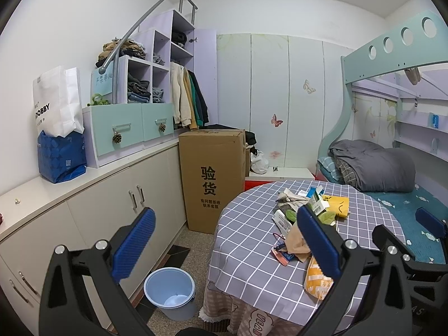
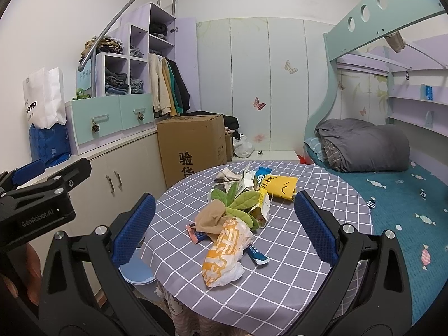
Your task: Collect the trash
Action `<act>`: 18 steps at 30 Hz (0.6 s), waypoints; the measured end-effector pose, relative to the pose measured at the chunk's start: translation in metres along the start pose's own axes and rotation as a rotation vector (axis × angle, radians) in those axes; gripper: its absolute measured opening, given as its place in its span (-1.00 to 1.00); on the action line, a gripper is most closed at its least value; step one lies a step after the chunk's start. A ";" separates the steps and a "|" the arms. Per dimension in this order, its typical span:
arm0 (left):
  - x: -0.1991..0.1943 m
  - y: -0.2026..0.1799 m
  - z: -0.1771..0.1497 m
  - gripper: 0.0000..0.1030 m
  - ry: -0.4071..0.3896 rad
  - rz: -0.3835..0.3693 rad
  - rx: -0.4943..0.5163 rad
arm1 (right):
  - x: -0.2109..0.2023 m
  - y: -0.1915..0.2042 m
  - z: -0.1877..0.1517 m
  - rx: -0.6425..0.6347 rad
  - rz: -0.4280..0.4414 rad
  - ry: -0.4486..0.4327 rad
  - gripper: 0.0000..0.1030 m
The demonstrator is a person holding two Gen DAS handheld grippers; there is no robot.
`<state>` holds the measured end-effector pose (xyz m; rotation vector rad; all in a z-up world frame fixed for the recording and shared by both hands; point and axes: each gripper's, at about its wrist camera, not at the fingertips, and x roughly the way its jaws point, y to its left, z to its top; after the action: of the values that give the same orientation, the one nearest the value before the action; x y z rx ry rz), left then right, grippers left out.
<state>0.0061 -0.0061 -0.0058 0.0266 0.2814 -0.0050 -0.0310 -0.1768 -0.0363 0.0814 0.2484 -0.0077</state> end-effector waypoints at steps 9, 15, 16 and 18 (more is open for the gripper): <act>0.001 -0.002 -0.001 0.92 0.001 -0.001 0.004 | 0.002 -0.001 0.000 0.001 0.005 0.002 0.89; 0.001 -0.003 -0.001 0.92 0.003 -0.002 0.008 | 0.002 0.000 0.000 0.002 0.008 0.006 0.89; 0.002 -0.003 -0.001 0.92 0.003 -0.001 0.008 | 0.002 0.000 0.000 0.002 0.008 0.006 0.89; 0.001 -0.003 -0.002 0.92 0.004 -0.003 0.008 | 0.002 0.001 -0.001 0.002 0.008 0.008 0.89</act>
<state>0.0069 -0.0086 -0.0081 0.0344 0.2852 -0.0091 -0.0290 -0.1756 -0.0374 0.0845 0.2559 0.0001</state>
